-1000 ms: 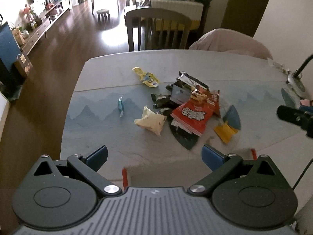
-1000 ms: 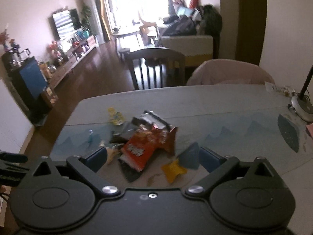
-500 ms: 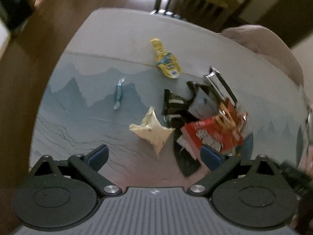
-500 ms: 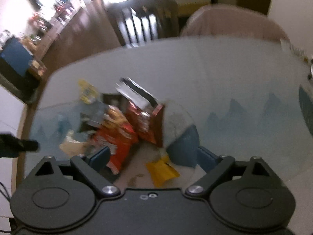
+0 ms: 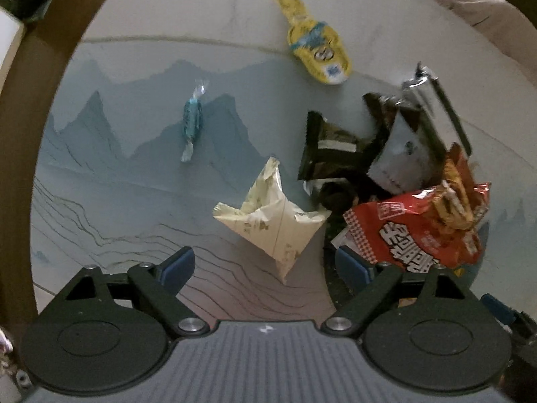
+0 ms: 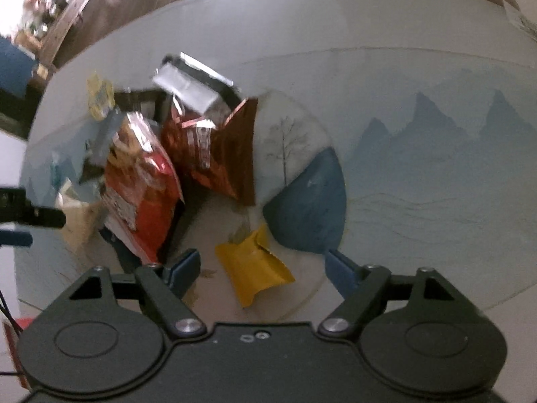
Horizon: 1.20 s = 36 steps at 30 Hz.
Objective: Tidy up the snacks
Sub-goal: 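Reach the left tool to the cream pastry while the right tool reaches the yellow candy, then close the left tool on the cream pastry while the right tool grips the yellow candy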
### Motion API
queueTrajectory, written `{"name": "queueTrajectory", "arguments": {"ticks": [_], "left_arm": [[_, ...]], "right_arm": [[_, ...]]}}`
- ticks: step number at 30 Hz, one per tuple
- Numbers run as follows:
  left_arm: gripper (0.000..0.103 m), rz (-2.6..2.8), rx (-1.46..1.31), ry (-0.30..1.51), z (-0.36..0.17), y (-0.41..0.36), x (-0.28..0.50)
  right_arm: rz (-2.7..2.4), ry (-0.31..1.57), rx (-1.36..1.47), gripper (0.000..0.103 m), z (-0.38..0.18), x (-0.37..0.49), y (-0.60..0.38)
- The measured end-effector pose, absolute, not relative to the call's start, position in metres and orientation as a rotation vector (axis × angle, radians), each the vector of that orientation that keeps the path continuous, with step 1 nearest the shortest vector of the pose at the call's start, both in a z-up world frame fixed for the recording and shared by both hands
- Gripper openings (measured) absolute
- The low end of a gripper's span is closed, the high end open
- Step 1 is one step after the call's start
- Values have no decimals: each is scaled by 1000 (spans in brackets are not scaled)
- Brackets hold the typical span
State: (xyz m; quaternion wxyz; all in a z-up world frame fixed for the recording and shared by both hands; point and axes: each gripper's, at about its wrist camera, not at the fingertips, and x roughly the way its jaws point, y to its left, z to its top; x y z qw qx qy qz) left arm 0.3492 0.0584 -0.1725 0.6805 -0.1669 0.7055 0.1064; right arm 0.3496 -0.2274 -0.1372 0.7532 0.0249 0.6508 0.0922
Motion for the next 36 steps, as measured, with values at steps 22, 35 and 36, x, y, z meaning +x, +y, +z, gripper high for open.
{"name": "queueTrajectory", "arguments": {"ticks": [22, 35, 36], "left_arm": [[51, 234, -470, 1726, -218, 78, 367], [34, 205, -440, 1692, -213, 84, 348], [43, 204, -447, 1689, -210, 85, 346]], "right_arm": [[243, 1430, -30, 43, -160, 357, -216], [269, 1390, 24, 34, -149, 347, -224], [269, 1386, 24, 34, -147, 346, -225]]}}
